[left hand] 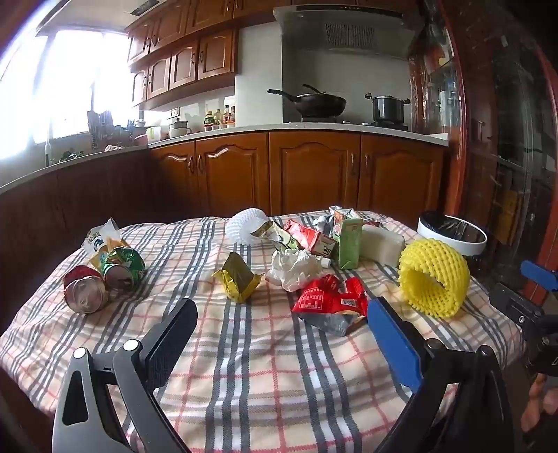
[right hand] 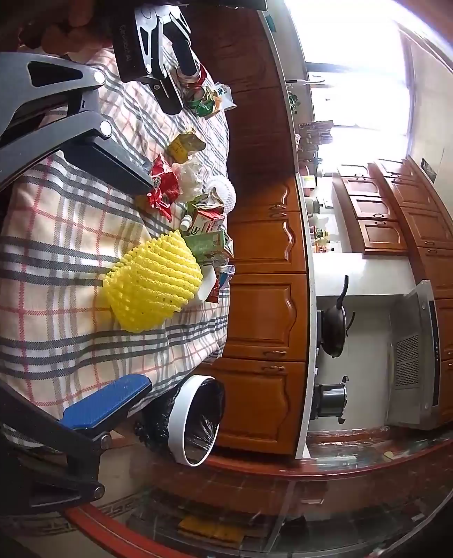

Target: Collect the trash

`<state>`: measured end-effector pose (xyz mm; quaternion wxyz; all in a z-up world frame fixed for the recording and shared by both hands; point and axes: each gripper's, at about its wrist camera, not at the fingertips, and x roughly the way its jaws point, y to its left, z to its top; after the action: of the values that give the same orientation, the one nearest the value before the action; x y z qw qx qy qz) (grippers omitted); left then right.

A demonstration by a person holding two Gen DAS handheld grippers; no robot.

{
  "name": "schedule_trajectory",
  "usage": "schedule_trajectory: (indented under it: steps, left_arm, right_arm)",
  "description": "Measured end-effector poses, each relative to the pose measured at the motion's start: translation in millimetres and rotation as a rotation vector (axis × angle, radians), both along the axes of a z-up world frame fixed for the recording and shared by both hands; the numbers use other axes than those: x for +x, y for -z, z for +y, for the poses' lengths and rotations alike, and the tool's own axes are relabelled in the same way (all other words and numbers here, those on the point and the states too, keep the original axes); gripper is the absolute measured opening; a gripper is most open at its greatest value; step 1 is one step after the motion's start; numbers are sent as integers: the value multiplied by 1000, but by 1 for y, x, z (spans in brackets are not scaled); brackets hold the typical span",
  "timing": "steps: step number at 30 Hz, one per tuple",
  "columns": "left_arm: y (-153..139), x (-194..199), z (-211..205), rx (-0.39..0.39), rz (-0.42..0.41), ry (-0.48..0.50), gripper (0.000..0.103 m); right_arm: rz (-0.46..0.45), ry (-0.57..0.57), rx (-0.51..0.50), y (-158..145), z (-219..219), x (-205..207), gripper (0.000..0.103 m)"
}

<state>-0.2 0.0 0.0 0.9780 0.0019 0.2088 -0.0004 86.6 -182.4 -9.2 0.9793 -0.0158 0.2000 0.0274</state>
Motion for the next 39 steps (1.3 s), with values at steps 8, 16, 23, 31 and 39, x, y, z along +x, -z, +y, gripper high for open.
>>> schedule_trajectory:
  steps: [8,16,23,31,39]
  left_arm:
    - [0,-1,-1,0,-8,-3,99]
    - [-4,-1,-2,-6,-6,-1,99]
    - [-4,-1,-2,-4,-5,6,99]
    - [-5,-1,-4,-5,-5,8,99]
    - [-6,0,-3,-6,-3,18,99]
  right_arm:
    - [1,-9,33,-1,-9,-2,103]
    - [1,-10,34,-2,-9,-2,103]
    - [1,-13,39,-1,-7,-1,103]
    - [2,-17,48,-2,-7,-1,103]
    - [3,-16,49,-2,-7,0,103]
